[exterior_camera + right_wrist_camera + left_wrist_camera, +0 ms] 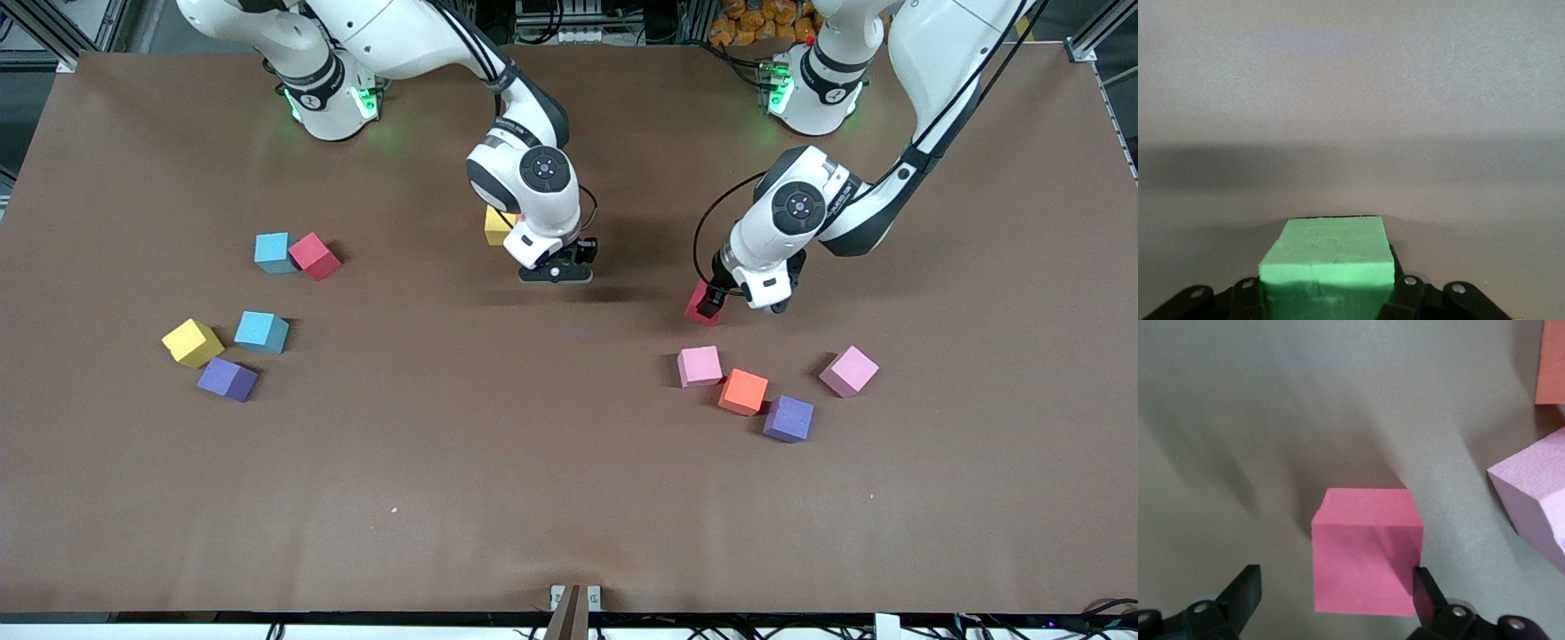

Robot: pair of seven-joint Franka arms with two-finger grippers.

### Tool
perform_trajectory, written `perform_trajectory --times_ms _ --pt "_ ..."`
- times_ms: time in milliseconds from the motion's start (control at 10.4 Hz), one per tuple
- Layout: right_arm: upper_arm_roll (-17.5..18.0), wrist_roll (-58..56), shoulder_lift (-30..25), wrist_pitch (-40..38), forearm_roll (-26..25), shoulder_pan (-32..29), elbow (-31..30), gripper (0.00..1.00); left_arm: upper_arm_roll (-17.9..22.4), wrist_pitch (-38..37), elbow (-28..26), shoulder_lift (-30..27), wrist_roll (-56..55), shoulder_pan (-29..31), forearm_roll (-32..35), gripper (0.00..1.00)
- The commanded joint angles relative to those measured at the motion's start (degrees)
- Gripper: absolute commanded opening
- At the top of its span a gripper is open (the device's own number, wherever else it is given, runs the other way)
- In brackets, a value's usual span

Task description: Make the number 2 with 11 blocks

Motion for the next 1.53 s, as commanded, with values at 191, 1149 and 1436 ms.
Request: perform_trajectory --times_ms 191,1149,1436 --pt "0.2 1.7 0.7 -1.7 -1.3 0.3 1.0 0.27 -0.5 1.5 0.0 3.5 -11.4 0.3 13.2 1.00" --pt "0.6 2.5 0.7 -1.6 -1.1 0.7 1.0 0.30 -1.3 1.3 0.6 2.2 -20.2 0.5 16.8 1.00" --pt "0.6 2.6 0.8 -1.5 -1.2 0.8 0.9 0.90 -1.2 1.3 0.7 3.1 -20.2 0.3 17.0 1.00"
